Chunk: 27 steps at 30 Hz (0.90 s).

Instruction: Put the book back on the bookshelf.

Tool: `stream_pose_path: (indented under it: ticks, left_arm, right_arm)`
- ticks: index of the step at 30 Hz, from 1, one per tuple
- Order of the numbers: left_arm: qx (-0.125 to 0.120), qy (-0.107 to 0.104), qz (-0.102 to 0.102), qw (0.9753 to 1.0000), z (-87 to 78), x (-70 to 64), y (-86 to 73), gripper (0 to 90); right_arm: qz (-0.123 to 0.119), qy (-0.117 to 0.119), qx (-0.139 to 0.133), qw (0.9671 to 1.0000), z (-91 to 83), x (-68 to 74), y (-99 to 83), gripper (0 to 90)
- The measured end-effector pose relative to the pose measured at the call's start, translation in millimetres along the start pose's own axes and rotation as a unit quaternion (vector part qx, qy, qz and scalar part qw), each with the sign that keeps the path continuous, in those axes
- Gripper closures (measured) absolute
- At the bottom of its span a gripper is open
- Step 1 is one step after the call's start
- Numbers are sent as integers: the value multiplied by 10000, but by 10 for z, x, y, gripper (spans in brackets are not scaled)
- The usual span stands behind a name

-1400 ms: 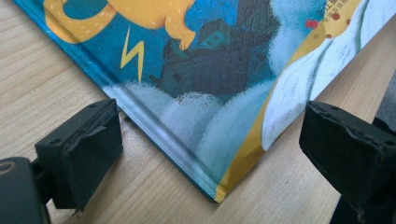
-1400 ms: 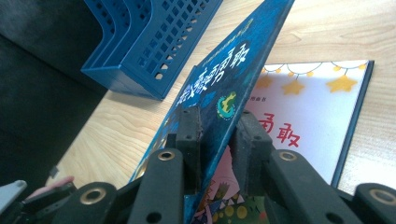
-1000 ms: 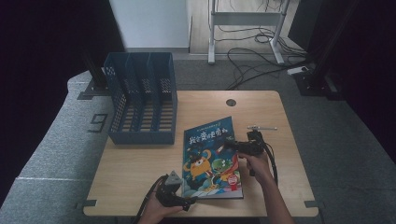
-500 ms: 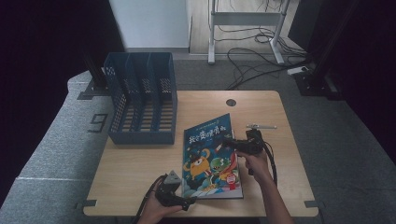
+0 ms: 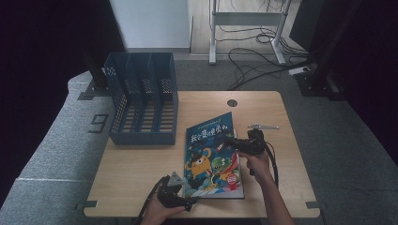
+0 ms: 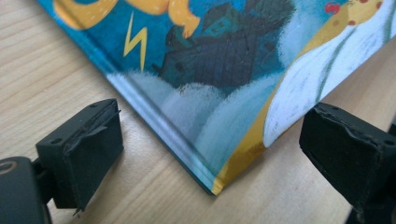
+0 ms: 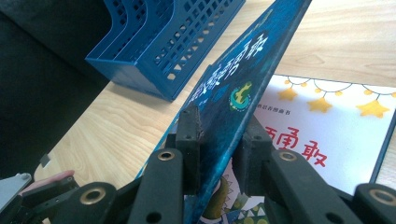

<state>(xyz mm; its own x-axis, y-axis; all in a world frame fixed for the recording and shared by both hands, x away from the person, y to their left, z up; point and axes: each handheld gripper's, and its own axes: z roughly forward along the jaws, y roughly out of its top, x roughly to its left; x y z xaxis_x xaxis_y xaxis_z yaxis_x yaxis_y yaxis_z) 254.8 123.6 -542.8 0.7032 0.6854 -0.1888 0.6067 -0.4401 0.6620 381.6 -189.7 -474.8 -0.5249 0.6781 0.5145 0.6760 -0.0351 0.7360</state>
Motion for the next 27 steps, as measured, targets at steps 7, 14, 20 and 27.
stream_pose_path:
  ticks: [7, 14, 20, 27]
  left_arm:
    - [-27, 131, -103, 9999, 13, 24, 21, 66]
    - [-34, 134, -136, 9998, 24, 46, 41, 64]
    - [-15, 163, -139, 9998, 38, 62, 67, 64]
    - [8, 192, -159, 9997, 51, 71, 89, 65]
  right_arm:
    - [-184, -78, -257, 9995, -56, 47, 24, 737]
    - [-564, -55, -472, 9973, -111, 169, 59, 738]
    - [-810, 12, -629, 9947, -142, 242, 79, 741]
    - [-947, 28, -774, 9925, -175, 268, 76, 741]
